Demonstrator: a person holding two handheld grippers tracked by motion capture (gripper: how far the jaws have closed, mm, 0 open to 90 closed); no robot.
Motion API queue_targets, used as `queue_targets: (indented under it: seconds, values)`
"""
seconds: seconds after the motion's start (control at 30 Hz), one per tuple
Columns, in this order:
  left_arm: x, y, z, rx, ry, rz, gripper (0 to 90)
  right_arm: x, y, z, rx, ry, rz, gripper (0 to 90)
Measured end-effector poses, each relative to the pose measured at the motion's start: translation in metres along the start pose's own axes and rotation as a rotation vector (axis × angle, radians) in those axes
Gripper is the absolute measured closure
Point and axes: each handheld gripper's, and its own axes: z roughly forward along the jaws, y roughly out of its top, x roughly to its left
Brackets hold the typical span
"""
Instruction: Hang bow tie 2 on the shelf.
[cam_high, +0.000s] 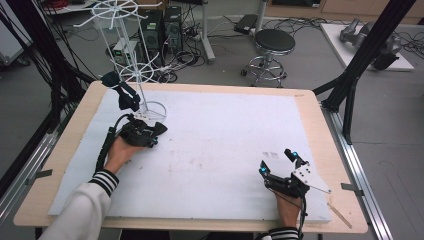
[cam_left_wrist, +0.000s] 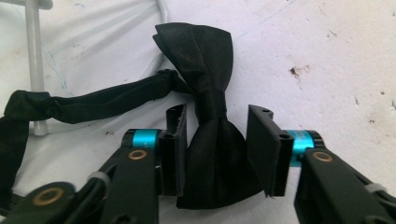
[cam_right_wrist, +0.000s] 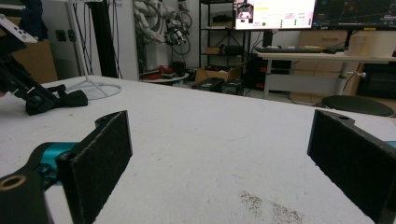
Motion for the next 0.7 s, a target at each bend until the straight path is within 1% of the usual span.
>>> queue_targets:
  seconds: [0.07, 0.1, 0.2, 0.3, 0.4, 0.43, 0.47, 0.53, 0.6, 0.63, 0.7]
  values:
    - [-0.001, 0.0, 0.0, -0.003, 0.003, 0.0, 67.3, 0.0, 0.0, 0.0, 0.0, -0.001, 0.001, 5.8]
    - [-0.001, 0.0, 0.0, -0.003, 0.001, 0.0, 69.3, 0.0, 0.0, 0.0, -0.004, -0.002, -0.005, 5.8]
    - [-0.002, 0.0, -0.001, -0.006, 0.003, 0.0, 74.5, 0.0, 0.0, 0.0, 0.0, 0.0, 0.002, 5.8]
    - [-0.002, 0.0, -0.002, 0.001, -0.005, -0.008, 76.3, 0.0, 0.0, 0.0, -0.002, -0.002, -0.005, 5.8]
    - [-0.002, 0.0, -0.003, -0.004, 0.006, -0.006, 76.9, 0.0, 0.0, 0.0, -0.002, -0.002, -0.006, 5.8]
    - [-0.002, 0.001, -0.004, -0.006, 0.007, -0.004, 76.9, 0.0, 0.0, 0.0, 0.002, 0.0, 0.002, 5.8]
    - [-0.002, 0.001, -0.005, -0.008, 0.009, -0.005, 76.9, 0.0, 0.0, 0.0, -0.002, -0.003, -0.005, 5.8]
    - [-0.001, 0.001, -0.006, -0.016, 0.003, -0.005, 77.0, 0.0, 0.0, 0.0, 0.003, -0.001, 0.002, 5.8]
    - [-0.001, 0.0, -0.008, -0.019, 0.008, 0.0, 77.0, 0.0, 0.0, 0.0, -0.002, -0.001, -0.007, 5.8]
    - [-0.001, 0.0, -0.009, -0.022, 0.009, 0.0, 77.0, 0.0, 0.0, 0.0, 0.003, -0.001, 0.002, 5.8]
    - [-0.001, 0.0, -0.01, -0.027, 0.011, 0.002, 77.0, 0.0, 0.0, 0.0, -0.001, 0.0, -0.004, 5.8]
